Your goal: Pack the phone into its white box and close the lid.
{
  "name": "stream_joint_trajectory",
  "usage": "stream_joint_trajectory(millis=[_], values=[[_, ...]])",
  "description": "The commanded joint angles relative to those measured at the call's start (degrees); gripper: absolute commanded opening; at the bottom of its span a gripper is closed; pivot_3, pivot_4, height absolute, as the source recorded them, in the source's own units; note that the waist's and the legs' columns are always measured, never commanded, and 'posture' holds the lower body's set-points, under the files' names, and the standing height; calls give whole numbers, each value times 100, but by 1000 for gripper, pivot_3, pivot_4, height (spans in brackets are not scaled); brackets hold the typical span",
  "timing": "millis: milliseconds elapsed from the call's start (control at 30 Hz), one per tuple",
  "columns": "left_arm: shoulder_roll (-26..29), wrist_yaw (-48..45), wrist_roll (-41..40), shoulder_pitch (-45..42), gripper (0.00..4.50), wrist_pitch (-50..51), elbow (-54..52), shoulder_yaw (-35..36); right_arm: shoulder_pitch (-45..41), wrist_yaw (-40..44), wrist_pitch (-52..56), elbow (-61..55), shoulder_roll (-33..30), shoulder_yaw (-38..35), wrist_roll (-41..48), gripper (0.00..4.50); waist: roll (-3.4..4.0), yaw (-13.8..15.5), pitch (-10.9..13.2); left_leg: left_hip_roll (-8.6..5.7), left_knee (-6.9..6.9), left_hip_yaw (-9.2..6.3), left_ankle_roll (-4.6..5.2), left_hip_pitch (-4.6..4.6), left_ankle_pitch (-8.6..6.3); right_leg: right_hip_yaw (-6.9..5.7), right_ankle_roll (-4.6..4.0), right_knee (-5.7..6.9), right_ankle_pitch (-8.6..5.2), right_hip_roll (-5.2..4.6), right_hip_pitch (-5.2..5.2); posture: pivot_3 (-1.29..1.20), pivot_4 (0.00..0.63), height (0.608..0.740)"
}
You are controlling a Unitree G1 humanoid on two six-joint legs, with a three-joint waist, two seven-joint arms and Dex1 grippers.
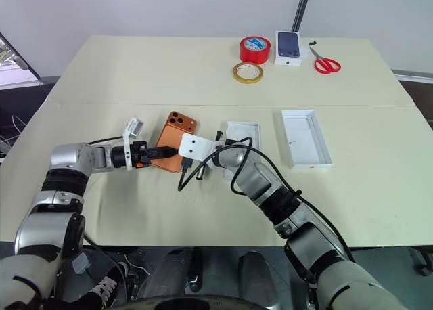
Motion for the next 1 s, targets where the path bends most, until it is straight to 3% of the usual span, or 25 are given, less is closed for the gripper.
stream_joint_trajectory(millis=[33,133,233,433,600,700,867,1000], values=[[-82,392,-82,315,738,178,-349,135,186,222,-3,-213,-193,-213,137,0,0,2,0,0,0,0,0,0,0,0,0,0,0,0,0,0,150,728],[-178,743,-278,508,738,566,-749,339,282,366,32,-376,-242,-329,279,0,0,6,0,-1,0,0,-1,-1,-1,6,0,-2,0,-9,1,0,150,728],[-247,1061,-541,992,74,1076,-1553,451,342,403,25,-417,-298,-315,253,0,4,0,-2,-1,-6,0,-2,-1,-2,7,0,-4,0,-10,0,0,150,728],[-491,1702,-963,1100,74,1435,-1741,1161,420,446,-5,-689,-236,-467,442,0,3,2,-2,-2,-7,-1,-3,2,-2,6,-1,-10,0,-15,-2,0,150,728],[-786,2090,-1429,1339,74,1509,-2264,1740,629,1268,566,-1536,-137,-1619,2205,0,3,-15,1,-1,-17,0,-5,-2,-2,8,-1,-13,0,-15,-3,0,150,728],[-1132,2451,-1867,1431,41,1796,-2571,2285,810,1974,1124,-2114,-549,-2344,3370,872,1,9,3,0,-17,-1,-5,-3,-2,7,-1,-17,0,-16,-2,0,150,728],[-1397,2870,-2204,1626,41,2099,-3054,2496,1352,2562,179,-2482,-1973,-1979,2800,3412,-3,17,4,-4,-17,-1,0,-7,-10,6,-2,-42,1,-23,6,0,150,728],[-1506,3005,-2404,1681,41,2140,-3330,2446,1993,2823,-1147,-2250,-2892,-1989,2282,3412,-5,20,8,-5,-22,1,-1,-8,-9,7,-2,-42,1,-23,2,0,150,728]])
